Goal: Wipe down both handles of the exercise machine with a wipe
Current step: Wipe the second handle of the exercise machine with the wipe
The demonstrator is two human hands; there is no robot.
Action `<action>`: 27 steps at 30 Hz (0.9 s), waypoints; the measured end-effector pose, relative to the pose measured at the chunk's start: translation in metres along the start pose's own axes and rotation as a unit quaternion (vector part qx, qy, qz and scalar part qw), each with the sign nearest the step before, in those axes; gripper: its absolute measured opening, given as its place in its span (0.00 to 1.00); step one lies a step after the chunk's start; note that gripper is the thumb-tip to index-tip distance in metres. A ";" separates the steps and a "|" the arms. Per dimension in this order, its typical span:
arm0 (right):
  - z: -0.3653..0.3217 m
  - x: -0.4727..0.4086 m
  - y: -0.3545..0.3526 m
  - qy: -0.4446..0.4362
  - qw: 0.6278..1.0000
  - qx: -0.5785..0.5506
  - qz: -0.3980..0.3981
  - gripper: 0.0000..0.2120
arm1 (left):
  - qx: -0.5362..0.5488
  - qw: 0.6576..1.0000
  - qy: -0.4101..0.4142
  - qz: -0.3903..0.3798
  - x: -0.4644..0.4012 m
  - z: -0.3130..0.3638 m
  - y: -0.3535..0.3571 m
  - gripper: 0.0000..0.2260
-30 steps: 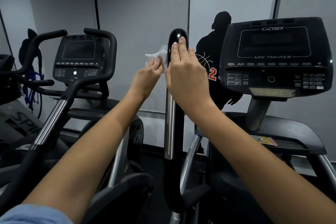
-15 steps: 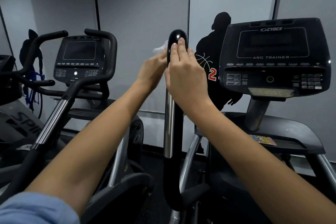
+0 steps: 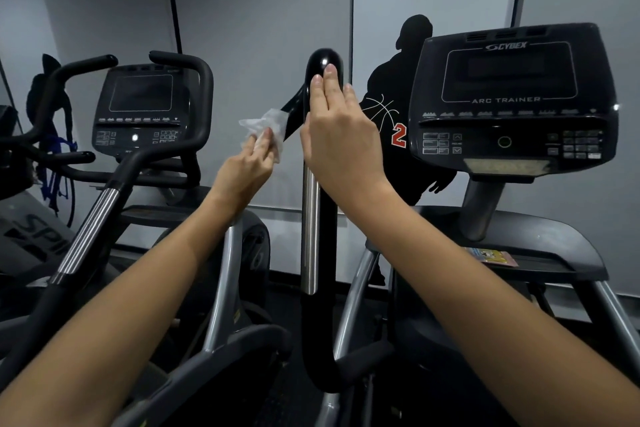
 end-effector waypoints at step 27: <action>0.000 0.003 0.010 0.006 0.997 0.031 0.070 0.24 | 0.582 0.746 -0.245 -0.209 -0.034 -0.056 0.023 0.18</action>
Point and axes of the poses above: each hand's wrist, its own x-axis away from the middle knuckle, its own y-axis out of the palm, z = x × y, the point moved 5 cm from there along -x, towards the middle knuckle, and after that the axes turned 6 degrees about x, right-handed, at the moved point
